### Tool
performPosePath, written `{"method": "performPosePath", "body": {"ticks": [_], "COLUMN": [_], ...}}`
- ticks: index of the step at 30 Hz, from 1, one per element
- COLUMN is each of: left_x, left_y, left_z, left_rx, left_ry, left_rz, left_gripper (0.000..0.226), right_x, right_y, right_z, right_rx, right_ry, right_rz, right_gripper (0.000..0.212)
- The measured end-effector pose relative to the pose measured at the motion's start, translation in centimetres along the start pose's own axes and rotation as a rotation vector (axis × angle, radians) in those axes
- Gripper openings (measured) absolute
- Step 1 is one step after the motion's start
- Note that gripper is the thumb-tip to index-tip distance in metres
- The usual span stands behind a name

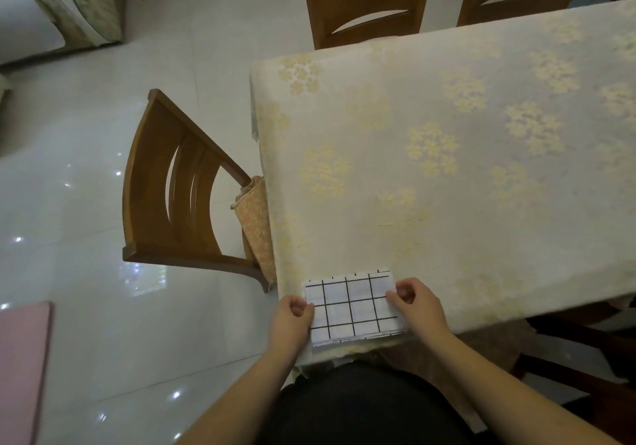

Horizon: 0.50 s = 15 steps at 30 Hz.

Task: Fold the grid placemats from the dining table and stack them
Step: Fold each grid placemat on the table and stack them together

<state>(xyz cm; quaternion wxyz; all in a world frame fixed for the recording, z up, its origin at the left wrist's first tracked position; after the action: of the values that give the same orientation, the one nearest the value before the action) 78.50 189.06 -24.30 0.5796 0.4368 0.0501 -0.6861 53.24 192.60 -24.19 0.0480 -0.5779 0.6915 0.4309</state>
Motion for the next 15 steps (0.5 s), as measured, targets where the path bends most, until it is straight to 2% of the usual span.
{"method": "performPosePath", "body": {"ticks": [2,3,5,7,9,12,15], "left_x": [-1.0,-1.3,-2.0,-2.1,-1.4,-0.1,0.8], "left_y": [0.0,0.1,0.0,-1.3,-2.8,-3.9,-4.1], "left_z": [0.4,0.3,0.3,-0.2,-0.8,-1.0,-1.4], "left_rx": [-0.001,0.073,0.398,0.71,0.934,1.024,1.05], "left_ry": [-0.033,-0.094,-0.369,-0.696,-0.864,-0.768,-0.61], "left_rz": [0.108,0.181,0.267,0.206,0.088,-0.005,-0.059], "left_gripper": [0.022,0.025,0.028,0.04,0.059,0.068,0.07], "right_x": [-0.1,-0.2,-0.5,-1.0,-1.2,-0.7,0.6], "right_y": [0.4,0.5,0.1,-1.2,-3.1,-5.7,-6.7], "right_z": [0.2,0.2,-0.1,-0.7,-1.0,-1.5,-1.5], "right_rx": [-0.014,-0.055,-0.199,-0.404,-0.634,-0.826,-0.884], "right_ry": [0.062,0.115,0.277,0.455,0.611,0.715,0.656], "right_rz": [0.098,0.147,0.183,0.13,0.077,-0.027,-0.082], "right_gripper": [0.028,0.03,0.032,0.04,0.05,0.059,0.061]}}
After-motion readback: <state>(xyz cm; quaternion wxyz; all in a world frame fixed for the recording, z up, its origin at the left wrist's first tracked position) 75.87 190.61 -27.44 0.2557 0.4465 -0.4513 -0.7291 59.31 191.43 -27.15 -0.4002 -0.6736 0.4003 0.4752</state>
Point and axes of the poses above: each hand's wrist, its own x-axis towards the middle knuckle, its own y-axis out of the back of the hand, z = x × y, the point moved 2 cm from there along x, towards the middle knuckle, and after that the axes turned 6 degrees about -z, right-handed, at the moved point
